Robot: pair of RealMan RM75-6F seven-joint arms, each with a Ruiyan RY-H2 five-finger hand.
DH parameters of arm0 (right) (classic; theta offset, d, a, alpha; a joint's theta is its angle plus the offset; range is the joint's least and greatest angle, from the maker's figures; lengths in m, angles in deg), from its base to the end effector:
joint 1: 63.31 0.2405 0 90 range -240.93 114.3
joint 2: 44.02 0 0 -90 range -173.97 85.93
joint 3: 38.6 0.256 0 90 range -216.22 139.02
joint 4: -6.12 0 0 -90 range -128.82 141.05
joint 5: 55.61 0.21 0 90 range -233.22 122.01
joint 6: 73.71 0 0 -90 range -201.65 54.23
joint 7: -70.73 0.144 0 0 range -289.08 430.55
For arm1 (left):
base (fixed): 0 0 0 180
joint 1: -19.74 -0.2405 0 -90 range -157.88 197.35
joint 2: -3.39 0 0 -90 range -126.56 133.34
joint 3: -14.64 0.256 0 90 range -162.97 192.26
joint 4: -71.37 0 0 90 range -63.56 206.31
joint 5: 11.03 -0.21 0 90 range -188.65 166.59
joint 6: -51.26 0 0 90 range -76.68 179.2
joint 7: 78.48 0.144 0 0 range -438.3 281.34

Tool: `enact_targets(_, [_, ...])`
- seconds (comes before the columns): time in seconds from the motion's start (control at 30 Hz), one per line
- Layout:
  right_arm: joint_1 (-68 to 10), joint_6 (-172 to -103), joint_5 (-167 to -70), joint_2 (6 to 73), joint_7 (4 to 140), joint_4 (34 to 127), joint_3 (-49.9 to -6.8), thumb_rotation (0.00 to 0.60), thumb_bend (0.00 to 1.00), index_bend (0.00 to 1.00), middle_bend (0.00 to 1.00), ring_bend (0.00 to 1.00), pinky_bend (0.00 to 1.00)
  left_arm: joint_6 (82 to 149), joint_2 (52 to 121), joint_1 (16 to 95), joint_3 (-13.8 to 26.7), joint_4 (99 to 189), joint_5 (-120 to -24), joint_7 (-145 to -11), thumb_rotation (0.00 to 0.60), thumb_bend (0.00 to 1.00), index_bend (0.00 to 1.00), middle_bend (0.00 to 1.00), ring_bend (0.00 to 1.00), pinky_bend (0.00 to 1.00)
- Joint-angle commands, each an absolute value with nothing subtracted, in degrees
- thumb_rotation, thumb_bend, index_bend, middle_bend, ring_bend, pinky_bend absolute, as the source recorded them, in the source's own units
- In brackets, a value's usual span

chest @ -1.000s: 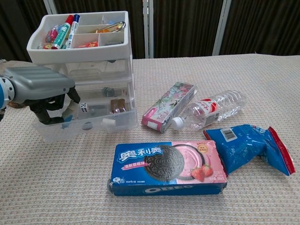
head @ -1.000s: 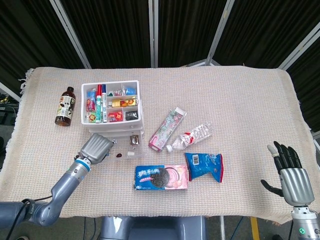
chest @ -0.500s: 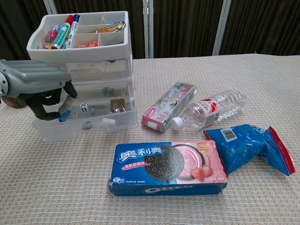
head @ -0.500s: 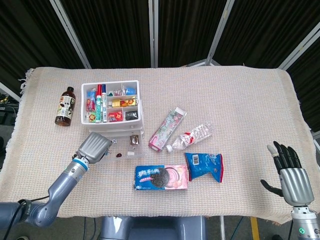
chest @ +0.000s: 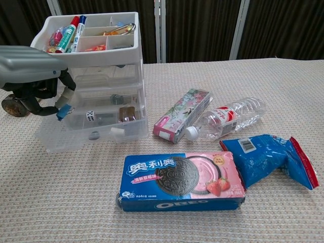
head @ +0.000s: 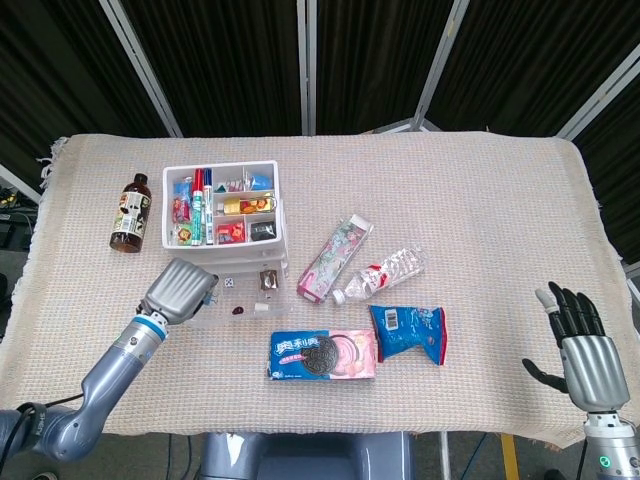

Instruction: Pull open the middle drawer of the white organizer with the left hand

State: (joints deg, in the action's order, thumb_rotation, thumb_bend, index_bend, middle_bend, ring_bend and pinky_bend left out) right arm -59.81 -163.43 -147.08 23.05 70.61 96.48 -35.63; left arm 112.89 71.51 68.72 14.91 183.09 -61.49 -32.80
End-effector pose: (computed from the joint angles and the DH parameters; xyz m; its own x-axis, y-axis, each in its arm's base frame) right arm -0.3002 -0.1733 0.1514 0.3818 0.0704 0.9215 -0.9185 -0.0821 0.3868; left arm -0.1368 0.3040 0.0573 0.7630 0.2119 0.6107 0.6310 -0.4493 -0.6324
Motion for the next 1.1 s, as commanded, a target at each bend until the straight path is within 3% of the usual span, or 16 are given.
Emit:
enact_targets(0.03, [-59.8, -163.4, -147.0, 23.0, 70.7, 96.5, -35.6, 0.6, 0.06, 0.0, 0.0, 0.0, 0.0, 113.9, 69.3, 68.0, 15.1, 185.4, -63.3, -33.4, 0.6, 0.45, 0.63, 0.95, 0.93, 0.75])
enact_targets(0.4, [-59.9, -163.4, -147.1, 23.0, 70.4, 96.6, -35.7, 0.6, 0.06, 0.0, 0.0, 0.0, 0.0, 117.0, 61.2, 63.6, 17.7, 191.6, -72.5, -36.4, 0.6, 0.45, 0.62, 0.95, 0.93, 0.75])
enact_targets(0.63, [-59.9, -163.4, -147.4, 23.2, 69.9, 96.7, -35.9, 0.6, 0.06, 0.0, 0.0, 0.0, 0.0, 118.2, 57.5, 58.7, 21.8, 190.9, -81.3, -40.0, 0.6, 0.45, 0.59, 0.95, 0.93, 0.75])
enact_targets(0.93, [-59.9, -163.3, -147.5, 23.5, 69.1, 96.8, -36.1, 0.6, 0.06, 0.0, 0.0, 0.0, 0.0, 117.3, 61.6, 54.5, 23.6, 182.3, -84.3, -44.4, 0.6, 0.45, 0.57, 0.95, 0.93, 0.75])
enact_targets(1.1, [-59.9, -163.1, -147.5, 23.6, 68.9, 96.7, -36.1, 0.6, 0.06, 0.0, 0.0, 0.0, 0.0, 116.5, 66.1, 52.7, 22.9, 176.9, -83.9, -46.4, 0.6, 0.44, 0.49, 0.95, 0.93, 0.75])
